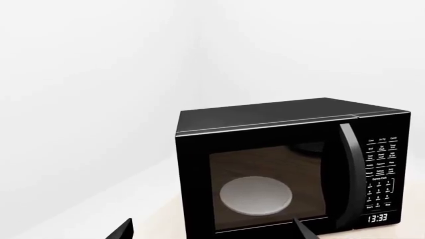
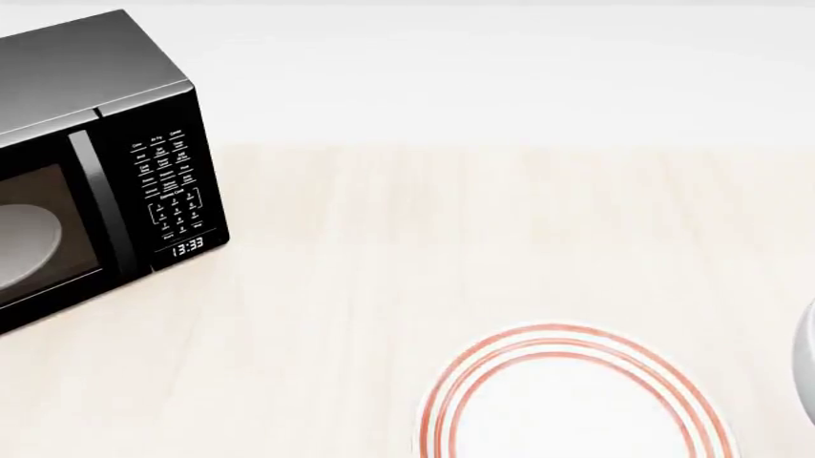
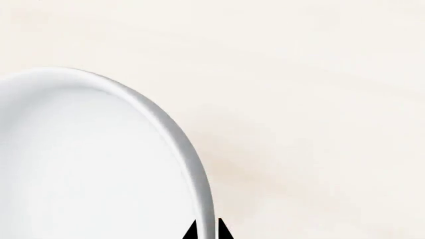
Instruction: Put the white bowl to the right of the plate.
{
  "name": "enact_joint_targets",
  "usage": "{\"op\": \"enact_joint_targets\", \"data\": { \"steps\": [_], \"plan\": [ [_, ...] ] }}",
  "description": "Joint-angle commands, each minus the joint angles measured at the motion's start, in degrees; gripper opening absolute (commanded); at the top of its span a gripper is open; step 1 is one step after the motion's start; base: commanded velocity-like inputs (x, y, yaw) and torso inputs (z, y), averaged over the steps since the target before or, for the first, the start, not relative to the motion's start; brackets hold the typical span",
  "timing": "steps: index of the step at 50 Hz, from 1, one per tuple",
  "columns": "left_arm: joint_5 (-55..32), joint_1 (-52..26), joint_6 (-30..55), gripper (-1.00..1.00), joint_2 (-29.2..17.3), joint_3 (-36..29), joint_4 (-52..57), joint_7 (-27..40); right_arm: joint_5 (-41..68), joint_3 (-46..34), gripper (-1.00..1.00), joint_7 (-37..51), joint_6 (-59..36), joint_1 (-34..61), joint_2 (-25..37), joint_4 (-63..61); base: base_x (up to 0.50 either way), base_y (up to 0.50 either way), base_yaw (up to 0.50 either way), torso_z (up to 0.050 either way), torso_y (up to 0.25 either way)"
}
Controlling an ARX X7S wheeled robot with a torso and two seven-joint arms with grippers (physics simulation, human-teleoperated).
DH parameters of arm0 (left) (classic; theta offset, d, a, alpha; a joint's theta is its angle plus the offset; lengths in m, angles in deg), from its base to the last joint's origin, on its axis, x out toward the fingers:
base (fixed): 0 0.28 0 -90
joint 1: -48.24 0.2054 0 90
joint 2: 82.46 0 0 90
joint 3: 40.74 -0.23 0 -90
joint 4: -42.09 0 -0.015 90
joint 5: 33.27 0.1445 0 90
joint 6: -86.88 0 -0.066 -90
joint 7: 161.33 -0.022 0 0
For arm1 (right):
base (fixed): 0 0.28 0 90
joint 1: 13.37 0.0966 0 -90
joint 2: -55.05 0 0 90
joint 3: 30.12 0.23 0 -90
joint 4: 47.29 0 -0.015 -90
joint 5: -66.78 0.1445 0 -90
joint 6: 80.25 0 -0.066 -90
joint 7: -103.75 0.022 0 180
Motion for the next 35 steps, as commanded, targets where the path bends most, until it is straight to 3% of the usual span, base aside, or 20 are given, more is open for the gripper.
{"op": "enact_joint_targets", "data": {
  "steps": [1,18,35],
  "plan": [
    [0.19,0.02,-0.17,1.00,-0.15,-0.46,-0.11,0.24,0.68,0.92,-1.00,-1.64,0.50,-0.27,1.15,0.21,0.00,0.00,0.00,0.000,0.010],
    [0.28,-0.03,-0.29,1.00,-0.37,-0.89,-0.29,0.60,1.56,0.96,-1.00,-2.90,1.45,-2.02,2.78,-0.58,0.00,0.00,0.00,0.001,0.000],
    [0.19,0.21,-0.58,1.00,-0.55,-1.05,-0.26,0.87,1.32,0.17,-1.00,-5.94,-1.00,-3.74,-0.43,5.15,0.00,0.00,0.00,0.000,0.001]
  ]
}}
